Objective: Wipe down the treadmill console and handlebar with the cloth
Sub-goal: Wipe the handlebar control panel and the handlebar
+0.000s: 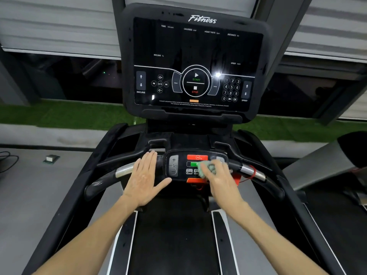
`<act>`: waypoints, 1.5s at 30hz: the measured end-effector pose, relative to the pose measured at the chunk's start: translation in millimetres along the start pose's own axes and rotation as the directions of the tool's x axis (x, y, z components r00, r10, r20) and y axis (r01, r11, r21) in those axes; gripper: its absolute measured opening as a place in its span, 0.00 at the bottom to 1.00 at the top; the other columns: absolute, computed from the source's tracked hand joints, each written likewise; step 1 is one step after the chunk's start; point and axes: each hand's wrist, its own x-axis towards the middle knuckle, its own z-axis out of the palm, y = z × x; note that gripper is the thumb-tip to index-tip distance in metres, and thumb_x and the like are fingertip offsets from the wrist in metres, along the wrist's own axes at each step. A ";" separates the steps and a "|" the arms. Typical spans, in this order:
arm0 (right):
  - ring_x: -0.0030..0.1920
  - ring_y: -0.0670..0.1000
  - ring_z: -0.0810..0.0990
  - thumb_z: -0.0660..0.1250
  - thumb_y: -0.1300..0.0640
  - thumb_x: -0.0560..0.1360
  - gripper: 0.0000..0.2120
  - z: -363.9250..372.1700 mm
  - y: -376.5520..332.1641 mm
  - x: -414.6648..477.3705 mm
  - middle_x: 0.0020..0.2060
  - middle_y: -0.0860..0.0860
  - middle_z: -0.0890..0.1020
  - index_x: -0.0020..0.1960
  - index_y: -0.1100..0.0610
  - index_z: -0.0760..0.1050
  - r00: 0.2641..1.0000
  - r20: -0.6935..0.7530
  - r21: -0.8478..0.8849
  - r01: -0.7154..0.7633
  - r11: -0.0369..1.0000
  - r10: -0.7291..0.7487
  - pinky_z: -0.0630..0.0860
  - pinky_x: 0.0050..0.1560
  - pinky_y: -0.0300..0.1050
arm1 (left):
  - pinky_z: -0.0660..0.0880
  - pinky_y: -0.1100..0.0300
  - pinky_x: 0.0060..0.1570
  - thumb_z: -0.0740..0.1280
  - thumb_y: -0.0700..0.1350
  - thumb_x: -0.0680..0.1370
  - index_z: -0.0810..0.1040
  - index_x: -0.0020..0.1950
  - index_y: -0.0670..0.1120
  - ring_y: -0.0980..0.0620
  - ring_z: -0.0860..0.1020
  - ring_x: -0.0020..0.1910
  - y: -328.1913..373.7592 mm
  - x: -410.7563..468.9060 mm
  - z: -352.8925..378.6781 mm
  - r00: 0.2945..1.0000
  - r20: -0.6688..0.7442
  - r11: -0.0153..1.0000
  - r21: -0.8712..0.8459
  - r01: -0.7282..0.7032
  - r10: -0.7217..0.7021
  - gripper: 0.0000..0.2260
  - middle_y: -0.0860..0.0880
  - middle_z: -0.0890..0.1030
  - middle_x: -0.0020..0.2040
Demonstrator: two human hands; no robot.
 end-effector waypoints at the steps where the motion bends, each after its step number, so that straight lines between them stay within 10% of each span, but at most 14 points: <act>1: 0.51 0.59 0.75 0.72 0.75 0.62 0.28 -5.3 6.2 14.9 0.54 0.62 0.74 0.61 0.61 0.76 0.999 -0.036 -0.005 -0.038 0.999 0.038 0.80 0.41 0.48 | 0.47 0.50 0.77 0.42 0.74 0.76 0.50 0.80 0.39 0.45 0.52 0.79 0.3 0.1 -0.3 1.000 0.001 1.000 0.001 -0.003 0.003 0.46 0.40 0.55 0.80; 23: 0.45 0.56 0.73 0.73 0.76 0.58 0.33 2.3 12.0 -38.2 0.53 0.60 0.76 0.62 0.59 0.77 1.000 0.030 -0.008 0.010 1.000 -0.009 0.77 0.38 0.45 | 0.43 0.53 0.76 0.40 0.74 0.74 0.48 0.80 0.39 0.46 0.50 0.80 3.9 0.1 -3.3 1.000 0.017 1.000 -0.003 0.019 -0.019 0.47 0.41 0.55 0.80; 45: 0.45 0.60 0.74 0.66 0.78 0.67 0.23 -6.0 41.8 2.7 0.52 0.63 0.76 0.59 0.64 0.78 0.969 -0.206 0.096 -0.120 0.988 0.138 0.75 0.43 0.47 | 0.48 0.50 0.77 0.39 0.75 0.73 0.50 0.80 0.39 0.45 0.55 0.79 3.8 0.0 -7.4 0.999 0.035 0.999 -0.026 0.026 -0.025 0.48 0.40 0.59 0.78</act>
